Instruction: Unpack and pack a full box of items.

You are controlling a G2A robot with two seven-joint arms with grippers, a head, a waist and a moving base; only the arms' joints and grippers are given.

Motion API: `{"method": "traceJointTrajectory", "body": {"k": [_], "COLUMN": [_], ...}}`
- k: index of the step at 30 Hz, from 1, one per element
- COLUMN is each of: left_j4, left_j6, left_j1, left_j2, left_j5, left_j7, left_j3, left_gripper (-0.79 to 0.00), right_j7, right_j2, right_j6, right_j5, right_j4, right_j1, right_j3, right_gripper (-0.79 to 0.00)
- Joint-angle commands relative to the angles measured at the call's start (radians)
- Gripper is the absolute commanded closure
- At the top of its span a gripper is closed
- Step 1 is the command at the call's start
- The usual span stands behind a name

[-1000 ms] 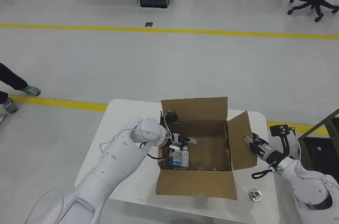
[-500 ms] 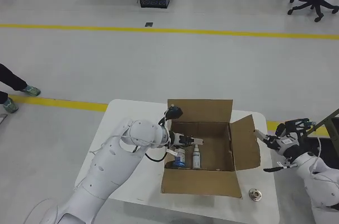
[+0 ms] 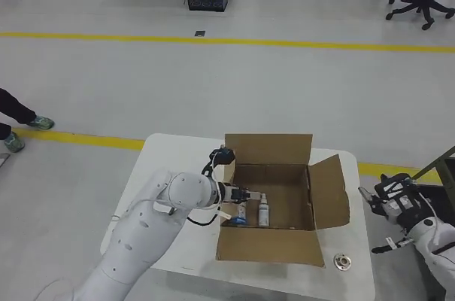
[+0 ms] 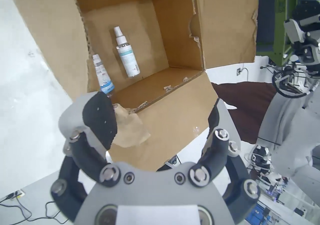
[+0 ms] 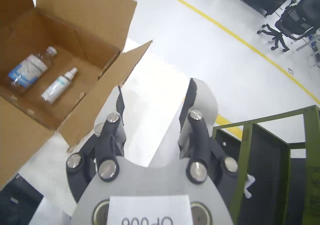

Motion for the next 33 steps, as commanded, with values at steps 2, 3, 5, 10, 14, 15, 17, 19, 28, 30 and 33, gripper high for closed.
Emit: {"method": "traceJointTrajectory", "body": {"k": [2, 3, 5, 10, 14, 15, 17, 19, 28, 30, 33], "left_j4": [-0.026, -0.034, -0.051, -0.066, -0.067, -0.067, -0.067, -0.067, -0.067, -0.067, -0.067], "left_j6": [0.002, 0.002, 0.004, 0.017, 0.017, 0.017, 0.017, 0.017, 0.017, 0.017, 0.017], "left_j1": [0.022, 0.027, 0.038, 0.052, 0.052, 0.052, 0.052, 0.052, 0.052, 0.052, 0.052], "left_j2": [0.005, 0.008, 0.011, 0.017, 0.017, 0.017, 0.017, 0.017, 0.017, 0.017, 0.017], "left_j5": [-0.026, -0.020, -0.019, -0.005, -0.008, -0.008, -0.008, -0.008, -0.008, -0.008, -0.008], "left_j7": [0.006, 0.009, 0.015, 0.015, 0.015, 0.015, 0.015, 0.015, 0.015, 0.015, 0.015], "left_j3": [-0.026, -0.033, -0.045, -0.053, -0.052, -0.052, -0.052, -0.052, -0.052, -0.052, -0.052], "left_gripper": [-0.785, -0.785, -0.785, -0.785, -0.785, -0.785, -0.785, -0.785, -0.785, -0.785, -0.785], "right_j7": [0.063, 0.078, 0.094, 0.095, 0.095, 0.095, 0.095, 0.097, 0.473, 0.550, 0.636], "right_j2": [0.003, 0.004, 0.003, 0.002, 0.002, 0.002, 0.002, 0.005, 0.015, 0.019, 0.024], "right_j6": [-0.039, -0.045, -0.034, -0.031, -0.031, -0.031, -0.031, -0.061, -0.089, -0.108, -0.151], "right_j5": [-0.017, -0.012, 0.011, 0.014, 0.014, 0.014, 0.014, -0.026, -0.019, -0.012, -0.027], "right_j4": [-0.016, -0.021, -0.021, -0.021, -0.021, -0.021, -0.021, -0.031, -0.008, 0.010, 0.032], "right_j1": [-0.025, -0.031, -0.040, -0.040, -0.040, -0.040, -0.040, -0.042, -0.009, 0.012, 0.027], "right_j3": [0.007, 0.009, 0.015, 0.016, 0.016, 0.016, 0.016, -0.005, -0.116, -0.144, -0.188], "right_gripper": [0.000, 0.000, 0.000, 0.000, 0.000, 0.000, 0.000, 0.000, 0.000, 0.000, 0.000]}}
